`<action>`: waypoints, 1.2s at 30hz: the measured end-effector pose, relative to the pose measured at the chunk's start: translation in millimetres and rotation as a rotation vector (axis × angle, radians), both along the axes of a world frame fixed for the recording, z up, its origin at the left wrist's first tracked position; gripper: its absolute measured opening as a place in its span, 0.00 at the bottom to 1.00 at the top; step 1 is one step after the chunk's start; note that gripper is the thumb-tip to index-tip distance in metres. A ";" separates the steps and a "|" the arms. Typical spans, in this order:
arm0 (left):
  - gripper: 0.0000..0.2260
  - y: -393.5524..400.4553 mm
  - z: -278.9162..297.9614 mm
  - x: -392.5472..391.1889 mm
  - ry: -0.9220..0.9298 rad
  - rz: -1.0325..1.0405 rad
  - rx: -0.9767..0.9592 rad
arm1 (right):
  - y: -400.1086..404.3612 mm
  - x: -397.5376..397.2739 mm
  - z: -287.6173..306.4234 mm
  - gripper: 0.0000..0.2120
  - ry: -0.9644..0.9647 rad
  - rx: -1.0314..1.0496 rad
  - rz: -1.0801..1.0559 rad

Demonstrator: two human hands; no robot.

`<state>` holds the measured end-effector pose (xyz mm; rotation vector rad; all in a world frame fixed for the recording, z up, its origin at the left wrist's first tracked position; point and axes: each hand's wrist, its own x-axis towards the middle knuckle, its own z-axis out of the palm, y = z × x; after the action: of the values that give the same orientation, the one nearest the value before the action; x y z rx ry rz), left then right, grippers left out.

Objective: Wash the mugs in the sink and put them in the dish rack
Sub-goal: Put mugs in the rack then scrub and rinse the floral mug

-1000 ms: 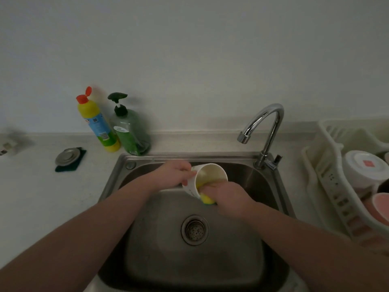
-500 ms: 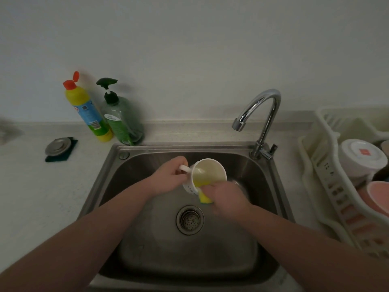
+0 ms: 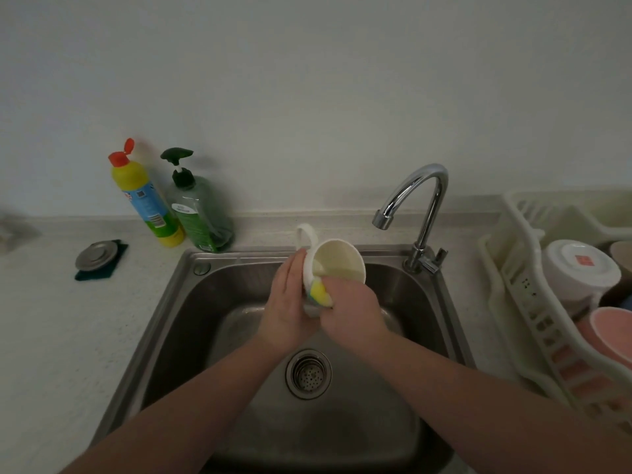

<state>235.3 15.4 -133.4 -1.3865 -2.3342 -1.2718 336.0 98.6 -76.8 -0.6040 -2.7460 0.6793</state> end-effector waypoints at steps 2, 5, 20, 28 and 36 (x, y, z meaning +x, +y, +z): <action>0.30 9.2 5.3 0.5 -0.022 0.056 0.074 | -5.1 -0.9 4.1 0.09 0.064 -0.057 0.001; 0.31 11.2 9.4 -5.9 0.057 0.041 0.092 | 2.9 0.1 14.3 0.12 0.080 -0.105 0.095; 0.40 11.6 10.8 -40.9 0.407 -0.309 -0.072 | 30.3 5.7 1.7 0.23 -0.261 -0.199 0.289; 0.40 11.8 13.8 -41.5 0.433 -0.262 -0.035 | 31.1 8.0 2.4 0.25 -0.221 -0.152 0.326; 0.38 14.4 21.2 -36.9 0.456 -0.288 -0.062 | 36.8 3.6 3.0 0.22 -0.300 -0.112 0.295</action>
<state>198.4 29.8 -112.2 -1.8540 -1.9305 -0.8237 339.6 135.4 -73.7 -0.3477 -3.1324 0.8762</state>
